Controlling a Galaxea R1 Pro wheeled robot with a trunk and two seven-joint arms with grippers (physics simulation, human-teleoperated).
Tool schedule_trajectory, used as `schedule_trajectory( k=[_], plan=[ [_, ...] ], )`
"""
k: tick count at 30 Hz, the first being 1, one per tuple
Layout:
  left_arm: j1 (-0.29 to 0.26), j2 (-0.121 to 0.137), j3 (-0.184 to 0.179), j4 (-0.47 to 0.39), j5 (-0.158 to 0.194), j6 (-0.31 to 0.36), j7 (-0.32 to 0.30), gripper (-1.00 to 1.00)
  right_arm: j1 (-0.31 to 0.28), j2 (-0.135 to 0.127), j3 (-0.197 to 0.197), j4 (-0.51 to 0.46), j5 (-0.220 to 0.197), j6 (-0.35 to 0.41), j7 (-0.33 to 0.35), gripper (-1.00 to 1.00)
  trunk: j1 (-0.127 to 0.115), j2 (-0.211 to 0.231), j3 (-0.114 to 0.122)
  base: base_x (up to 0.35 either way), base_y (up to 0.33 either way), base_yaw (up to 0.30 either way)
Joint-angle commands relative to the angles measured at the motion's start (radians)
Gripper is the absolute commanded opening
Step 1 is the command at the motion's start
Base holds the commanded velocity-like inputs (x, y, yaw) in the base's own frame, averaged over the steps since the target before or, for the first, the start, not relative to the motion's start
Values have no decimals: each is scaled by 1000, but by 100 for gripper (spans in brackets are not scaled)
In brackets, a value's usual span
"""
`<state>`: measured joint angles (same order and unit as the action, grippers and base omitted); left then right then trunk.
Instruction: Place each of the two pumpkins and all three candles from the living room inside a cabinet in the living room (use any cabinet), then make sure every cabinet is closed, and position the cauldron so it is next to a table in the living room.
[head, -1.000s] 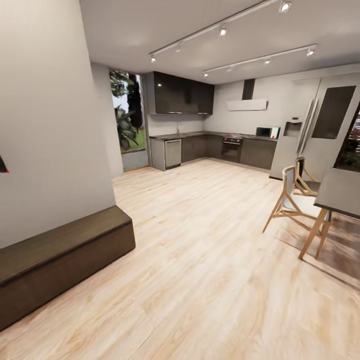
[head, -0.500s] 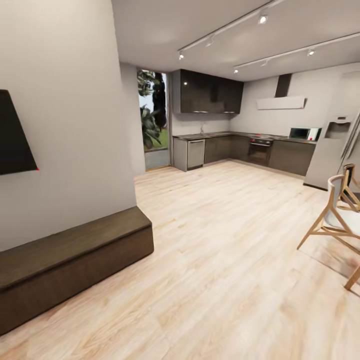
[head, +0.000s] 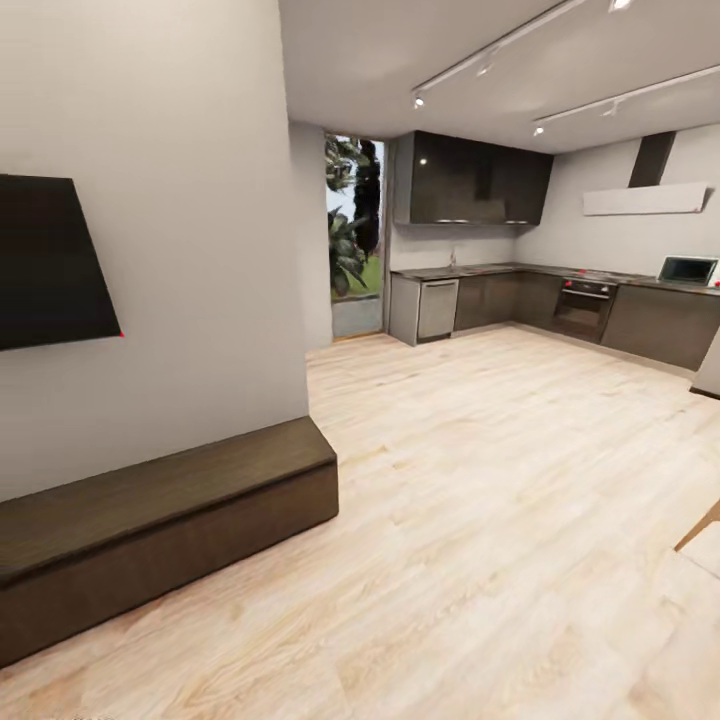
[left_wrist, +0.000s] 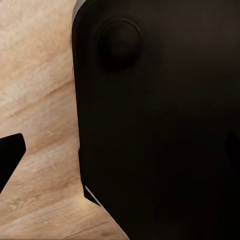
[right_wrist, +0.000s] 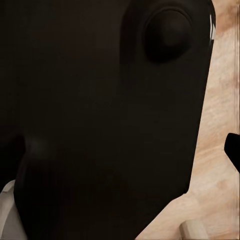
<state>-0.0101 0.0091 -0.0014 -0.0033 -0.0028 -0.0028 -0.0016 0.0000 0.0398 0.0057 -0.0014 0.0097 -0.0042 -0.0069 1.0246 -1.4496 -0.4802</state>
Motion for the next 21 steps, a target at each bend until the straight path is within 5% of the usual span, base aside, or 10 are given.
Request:
schedule_trajectory(
  k=[1,21],
  plan=[
    [-1,0,0,0,0,0,0,100,0,0,1,0,2,0,-1,100,0,0,-1,236,-163,285],
    [-1,0,0,0,0,-2,0,100,0,6,3,1,3,0,-2,100,0,0,-10,116,-101,285]
  ],
)
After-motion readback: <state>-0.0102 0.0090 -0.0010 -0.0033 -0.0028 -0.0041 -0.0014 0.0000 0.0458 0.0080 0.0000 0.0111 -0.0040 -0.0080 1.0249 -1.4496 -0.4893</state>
